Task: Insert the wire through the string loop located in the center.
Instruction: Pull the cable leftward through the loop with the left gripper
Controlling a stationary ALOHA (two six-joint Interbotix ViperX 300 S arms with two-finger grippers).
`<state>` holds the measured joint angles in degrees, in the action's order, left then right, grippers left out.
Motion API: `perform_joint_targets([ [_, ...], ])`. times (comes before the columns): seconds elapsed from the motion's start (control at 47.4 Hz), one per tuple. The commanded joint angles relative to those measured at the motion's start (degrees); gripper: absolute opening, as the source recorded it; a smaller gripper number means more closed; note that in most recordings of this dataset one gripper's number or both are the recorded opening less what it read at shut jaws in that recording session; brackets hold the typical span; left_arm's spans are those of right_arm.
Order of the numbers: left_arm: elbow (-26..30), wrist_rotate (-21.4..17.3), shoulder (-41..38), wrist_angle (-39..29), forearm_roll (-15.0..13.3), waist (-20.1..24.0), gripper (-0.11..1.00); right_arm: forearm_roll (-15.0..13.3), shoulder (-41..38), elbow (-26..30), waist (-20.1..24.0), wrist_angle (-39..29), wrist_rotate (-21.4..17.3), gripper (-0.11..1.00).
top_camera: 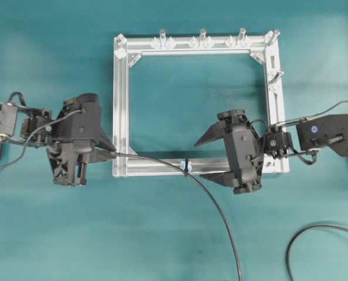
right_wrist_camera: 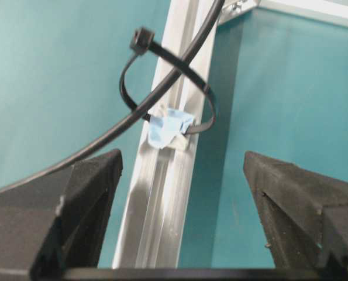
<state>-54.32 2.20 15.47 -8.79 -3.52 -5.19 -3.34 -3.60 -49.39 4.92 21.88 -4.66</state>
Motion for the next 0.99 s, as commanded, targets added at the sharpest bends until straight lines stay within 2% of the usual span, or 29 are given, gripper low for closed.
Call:
perform_joint_targets([
  [0.0, 0.2, 0.5, 1.5, 0.0, -0.1, 0.2, 0.16, -0.1, 1.8, 0.1, 0.0, 0.3, -0.1, 0.84],
  [0.401, -0.1, 2.2, 1.7, -0.8, -0.1, 0.2, 0.16, -0.1, 3.4, -1.5, -0.1, 0.4, -0.2, 0.84],
  [0.675, -2.5, 4.0, 1.7, -0.8, -0.1, 0.0, 0.16, -0.1, 4.3, -2.1, -0.1, 0.3, -0.2, 0.84],
  [0.971, -3.7, 4.1, 0.6, -0.3, -0.1, 0.0, 0.16, -0.1, 4.3, -1.9, 0.0, 0.3, -0.2, 0.84],
])
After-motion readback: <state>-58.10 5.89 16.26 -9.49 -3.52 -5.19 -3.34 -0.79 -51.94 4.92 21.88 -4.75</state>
